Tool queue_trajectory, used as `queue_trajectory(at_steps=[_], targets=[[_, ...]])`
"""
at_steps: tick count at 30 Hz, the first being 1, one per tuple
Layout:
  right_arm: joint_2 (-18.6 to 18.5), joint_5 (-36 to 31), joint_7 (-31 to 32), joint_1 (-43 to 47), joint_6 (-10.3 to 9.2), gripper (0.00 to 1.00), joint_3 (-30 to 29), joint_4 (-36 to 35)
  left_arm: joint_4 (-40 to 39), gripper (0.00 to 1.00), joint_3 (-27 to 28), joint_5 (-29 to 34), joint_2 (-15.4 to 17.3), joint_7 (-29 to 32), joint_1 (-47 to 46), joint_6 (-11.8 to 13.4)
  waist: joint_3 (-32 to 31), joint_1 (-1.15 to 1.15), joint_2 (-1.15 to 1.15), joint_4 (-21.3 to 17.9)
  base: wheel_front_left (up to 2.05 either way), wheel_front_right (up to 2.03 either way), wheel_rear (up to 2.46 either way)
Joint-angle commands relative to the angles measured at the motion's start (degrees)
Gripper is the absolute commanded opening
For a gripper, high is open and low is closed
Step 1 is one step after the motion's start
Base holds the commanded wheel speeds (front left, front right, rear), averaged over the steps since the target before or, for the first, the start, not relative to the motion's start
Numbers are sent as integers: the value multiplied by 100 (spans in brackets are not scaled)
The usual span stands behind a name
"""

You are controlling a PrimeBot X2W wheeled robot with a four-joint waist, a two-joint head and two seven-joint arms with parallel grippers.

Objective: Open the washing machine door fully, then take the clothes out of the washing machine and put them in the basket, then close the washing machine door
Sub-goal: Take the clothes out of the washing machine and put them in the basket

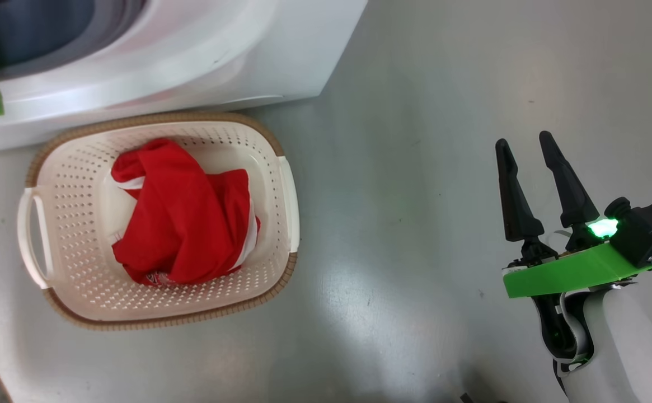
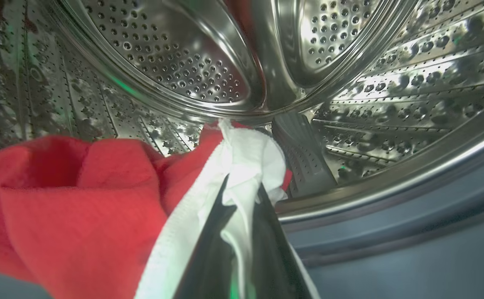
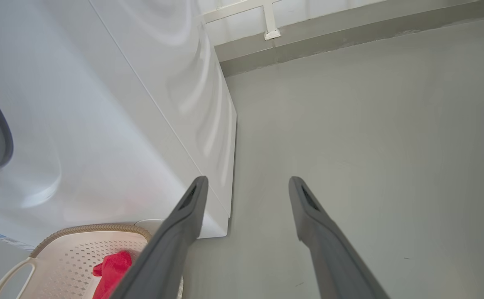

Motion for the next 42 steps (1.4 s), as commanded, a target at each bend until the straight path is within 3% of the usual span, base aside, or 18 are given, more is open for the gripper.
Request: queue_trajectory(at_steps=[1, 20, 28, 42], targets=[[-1, -66, -37, 89, 29, 100, 129, -105, -196, 0, 99, -60, 263, -28, 142, -24, -57, 0, 0, 34, 0, 0, 0], [-43, -22, -37, 345, 29, 100, 92, 46, -2342, 0, 950, -446, -666, -28, 1745, -499, -915, 0, 0, 332, 0, 0, 0], [-50, 1, -37, 528, 29, 100, 5, 79, -3211, 0, 1116, -540, -1053, -28, 2481, -582, -1205, 0, 0, 501, 0, 0, 0], [-60, 18, -37, 730, 29, 100, -119, 88, -4686, 0, 716, -998, -1234, -28, 3539, -591, -1494, 0, 0, 712, 0, 0, 0]])
